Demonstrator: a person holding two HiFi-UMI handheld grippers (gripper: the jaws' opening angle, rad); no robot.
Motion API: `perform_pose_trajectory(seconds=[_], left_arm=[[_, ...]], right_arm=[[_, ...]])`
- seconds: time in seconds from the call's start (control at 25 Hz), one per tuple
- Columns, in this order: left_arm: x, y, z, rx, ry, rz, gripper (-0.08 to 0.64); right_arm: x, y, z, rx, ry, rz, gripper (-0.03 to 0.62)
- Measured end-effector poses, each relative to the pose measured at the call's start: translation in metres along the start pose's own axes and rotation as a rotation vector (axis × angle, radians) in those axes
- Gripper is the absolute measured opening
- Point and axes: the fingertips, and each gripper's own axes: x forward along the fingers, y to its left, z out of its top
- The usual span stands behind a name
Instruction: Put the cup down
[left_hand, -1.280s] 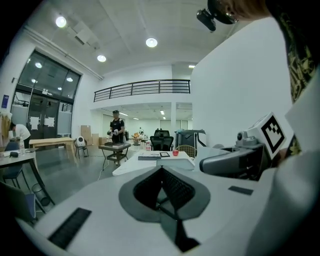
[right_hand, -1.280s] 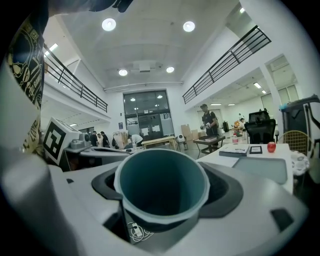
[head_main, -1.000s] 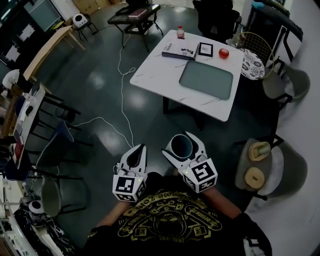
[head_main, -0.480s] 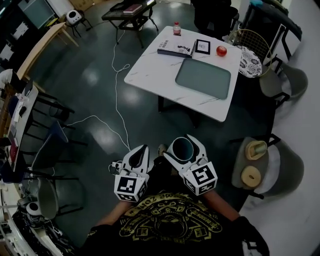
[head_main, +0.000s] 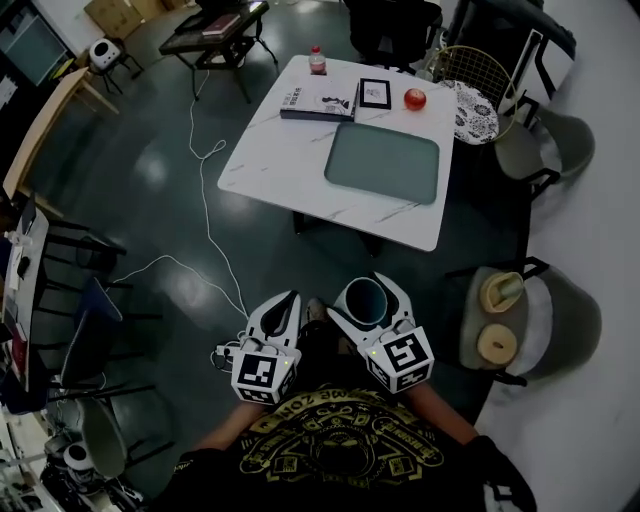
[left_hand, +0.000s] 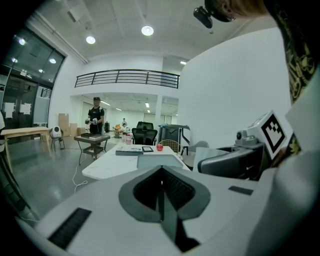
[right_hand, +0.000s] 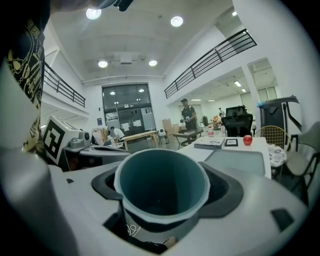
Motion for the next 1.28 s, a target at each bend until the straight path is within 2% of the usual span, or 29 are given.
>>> perform_pose_trajectory(seconds=[0.6, 1.08, 1.28], left_arm=[[0.088, 0.051, 0.031, 0.001, 0.024, -0.124, 0.011], [0.140, 0.077, 0.061, 0.017, -0.007, -0.250, 0.011], [0.150, 0.094, 0.068, 0.010, -0.022, -0.268, 0.011]], right_arm=[[0.063, -0.055, 0.037, 0.000, 0.034, -0.129, 0.397], [0.093, -0.085, 0.073, -0.024, 0.038, -0.267, 0.397], [0.109, -0.088, 0.079, -0.028, 0.045, -0.301, 0.397]])
